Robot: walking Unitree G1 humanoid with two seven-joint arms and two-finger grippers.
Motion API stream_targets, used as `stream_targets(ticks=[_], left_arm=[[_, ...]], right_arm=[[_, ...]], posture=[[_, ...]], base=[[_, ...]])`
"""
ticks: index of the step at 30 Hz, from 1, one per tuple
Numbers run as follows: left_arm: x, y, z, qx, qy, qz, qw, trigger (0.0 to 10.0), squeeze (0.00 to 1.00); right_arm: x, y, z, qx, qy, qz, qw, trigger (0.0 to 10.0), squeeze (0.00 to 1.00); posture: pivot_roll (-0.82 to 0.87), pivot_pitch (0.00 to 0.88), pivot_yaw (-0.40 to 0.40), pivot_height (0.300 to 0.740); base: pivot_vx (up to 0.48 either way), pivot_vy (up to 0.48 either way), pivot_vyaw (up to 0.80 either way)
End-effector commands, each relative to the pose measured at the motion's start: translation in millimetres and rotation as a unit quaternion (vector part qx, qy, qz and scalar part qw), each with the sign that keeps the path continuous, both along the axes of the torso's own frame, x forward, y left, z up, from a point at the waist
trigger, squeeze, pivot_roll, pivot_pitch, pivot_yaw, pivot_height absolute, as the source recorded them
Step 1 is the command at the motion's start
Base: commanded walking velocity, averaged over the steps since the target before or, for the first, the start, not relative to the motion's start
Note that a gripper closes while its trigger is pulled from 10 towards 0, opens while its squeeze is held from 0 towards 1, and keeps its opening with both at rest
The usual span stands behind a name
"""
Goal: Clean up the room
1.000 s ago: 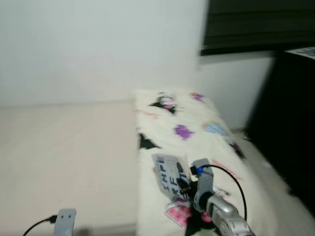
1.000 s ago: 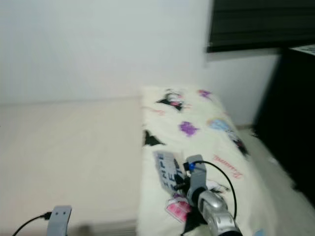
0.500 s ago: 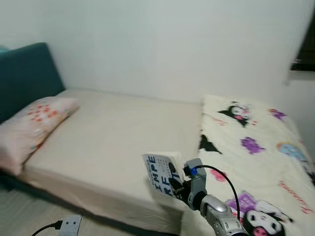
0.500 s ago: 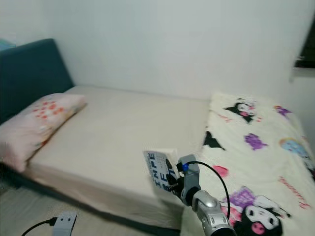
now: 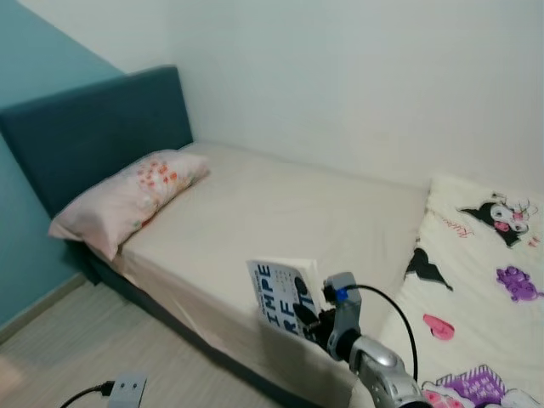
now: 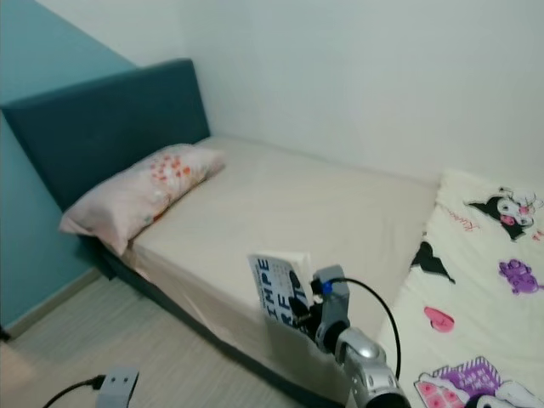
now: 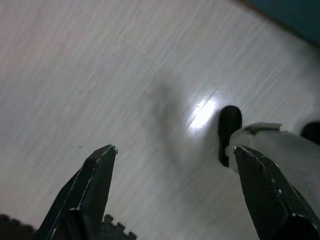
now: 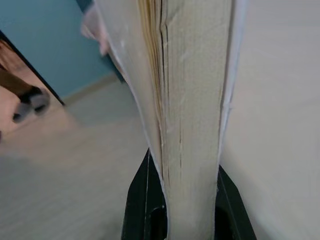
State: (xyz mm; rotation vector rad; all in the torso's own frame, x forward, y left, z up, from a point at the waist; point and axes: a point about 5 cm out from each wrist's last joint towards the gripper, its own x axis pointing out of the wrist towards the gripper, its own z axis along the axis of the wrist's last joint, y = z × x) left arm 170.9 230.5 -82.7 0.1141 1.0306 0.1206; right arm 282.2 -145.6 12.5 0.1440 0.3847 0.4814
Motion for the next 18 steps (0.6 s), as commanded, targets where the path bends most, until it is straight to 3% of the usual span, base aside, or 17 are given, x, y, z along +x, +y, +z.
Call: stream_targets(ticks=[1, 2, 3, 4, 5, 9, 16, 18], left_arm=[[3.8, -0.1, 2, 0.003, -0.003, -0.011, 1.000, 10.0, 0.00], [3.8, -0.1, 2, 0.003, -0.003, -0.011, 1.000, 10.0, 0.00], [3.9, 0.1, 2, 0.004, -0.002, -0.012, 1.000, 10.0, 0.00], [3.9, 0.1, 2, 0.004, -0.002, -0.012, 1.000, 10.0, 0.00], [2.7, -0.4, 1, 0.004, 0.004, -0.016, 1.000, 10.0, 0.00], [1.4, -1.0, 0, 0.001, 0.009, -0.019, 1.000, 10.0, 0.00], [0.0, -2.5, -1, -0.001, 0.012, -0.020, 1.000, 10.0, 0.00], [0.3, -3.1, -1, -0.001, 0.011, -0.020, 1.000, 10.0, 0.00]], right_arm=[[-0.2, -3.4, -5, -0.029, 0.007, -0.015, 0.999, 10.0, 0.00], [-0.2, -3.4, -5, -0.029, 0.007, -0.015, 0.999, 10.0, 0.00], [-6.0, -8.1, -15, -0.075, 0.024, -0.007, 0.997, 10.0, 0.00], [-6.0, -8.1, -15, -0.075, 0.024, -0.007, 0.997, 10.0, 0.00], [-15.8, -16.5, -27, -0.134, 0.045, 0.000, 0.990, 10.0, 0.00], [-20.1, -23.9, -32, -0.161, 0.059, -0.015, 0.985, 10.0, 0.00], [-23.0, -26.6, -34, -0.148, 0.062, -0.005, 0.987, 10.0, 0.00], [-23.8, -25.2, -35, -0.153, 0.062, 0.005, 0.986, 10.0, 0.00]], posture=[[0.02, 0.000, 0.026, 0.740], [0.02, 0.000, 0.026, 0.740], [0.02, 0.000, 0.026, 0.740], [0.02, 0.000, 0.026, 0.740], [0.02, 0.000, 0.026, 0.740], [0.01, 0.000, 0.027, 0.740], [0.01, 0.000, 0.026, 0.740], [0.01, 0.000, 0.026, 0.740]], base=[[0.000, 0.000, 0.71], [0.000, 0.000, 0.71], [0.334, 0.000, 0.50], [0.334, 0.000, 0.50], [0.480, 0.000, 0.44], [0.480, 0.000, 0.33], [0.480, 0.000, 0.00], [0.480, 0.000, 0.73]])
